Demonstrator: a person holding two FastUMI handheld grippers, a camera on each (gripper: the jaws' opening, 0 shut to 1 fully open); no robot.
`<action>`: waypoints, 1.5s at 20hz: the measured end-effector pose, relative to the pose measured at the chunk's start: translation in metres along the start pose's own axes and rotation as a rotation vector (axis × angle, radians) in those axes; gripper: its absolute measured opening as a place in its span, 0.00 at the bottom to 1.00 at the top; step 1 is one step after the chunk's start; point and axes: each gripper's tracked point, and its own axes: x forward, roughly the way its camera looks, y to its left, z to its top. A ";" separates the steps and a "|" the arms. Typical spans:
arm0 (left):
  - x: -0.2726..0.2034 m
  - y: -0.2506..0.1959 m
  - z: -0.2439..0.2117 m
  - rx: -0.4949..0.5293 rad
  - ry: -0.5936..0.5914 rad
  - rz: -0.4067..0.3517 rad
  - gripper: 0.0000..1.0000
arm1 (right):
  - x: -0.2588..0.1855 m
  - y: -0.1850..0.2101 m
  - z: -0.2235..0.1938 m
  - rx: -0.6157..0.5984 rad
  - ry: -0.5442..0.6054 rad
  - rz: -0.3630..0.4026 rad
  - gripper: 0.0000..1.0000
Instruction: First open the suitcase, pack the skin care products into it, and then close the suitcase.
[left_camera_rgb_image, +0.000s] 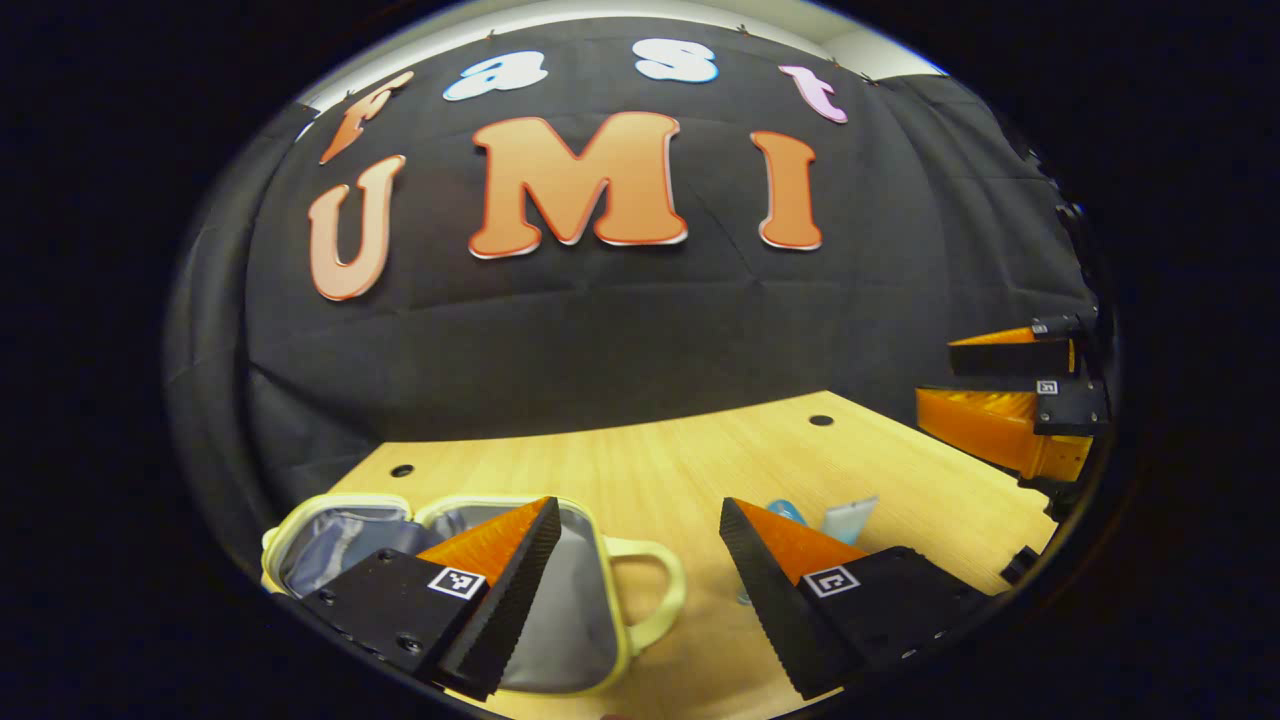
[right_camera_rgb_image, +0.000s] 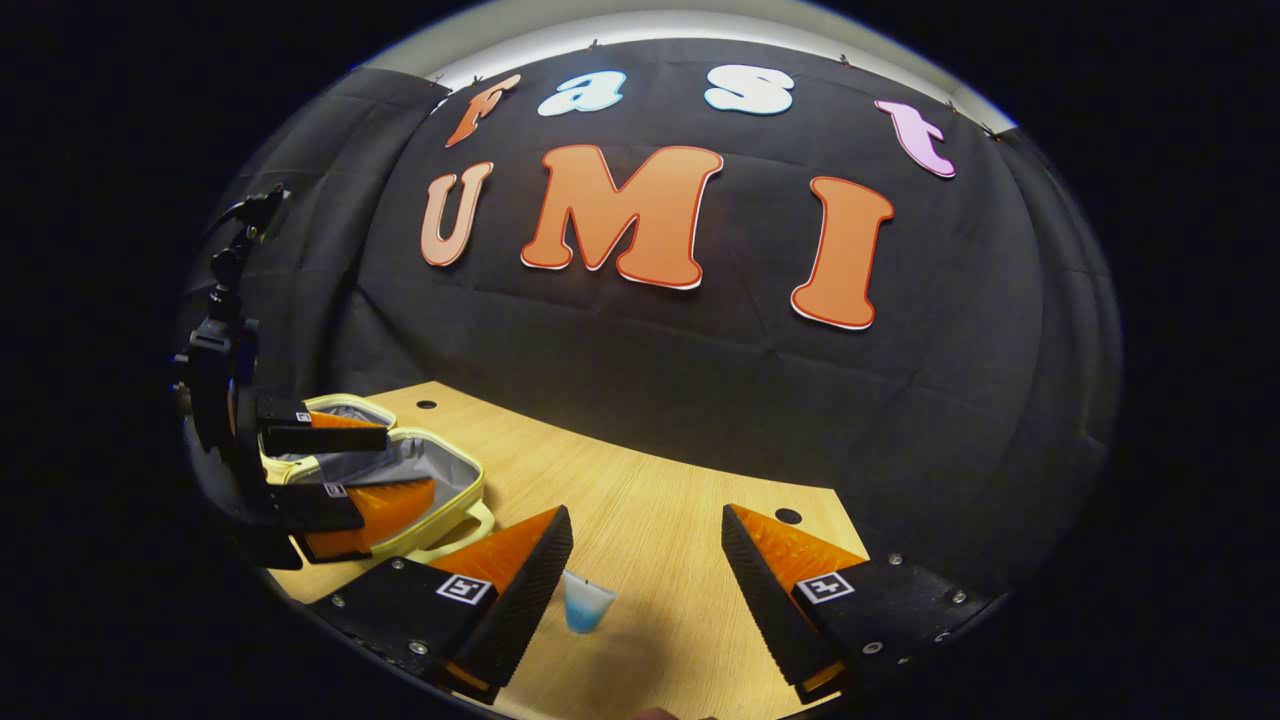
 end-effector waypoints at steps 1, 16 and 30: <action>0.004 -0.014 -0.010 0.000 0.004 -0.025 0.99 | 0.002 0.000 -0.008 0.006 0.010 0.005 0.95; 0.084 -0.094 -0.132 -0.015 0.240 -0.162 0.76 | 0.030 -0.006 -0.106 0.036 0.152 0.060 0.95; 0.071 -0.068 -0.076 -0.108 0.166 -0.068 0.43 | 0.068 0.055 -0.168 0.081 0.283 0.268 0.92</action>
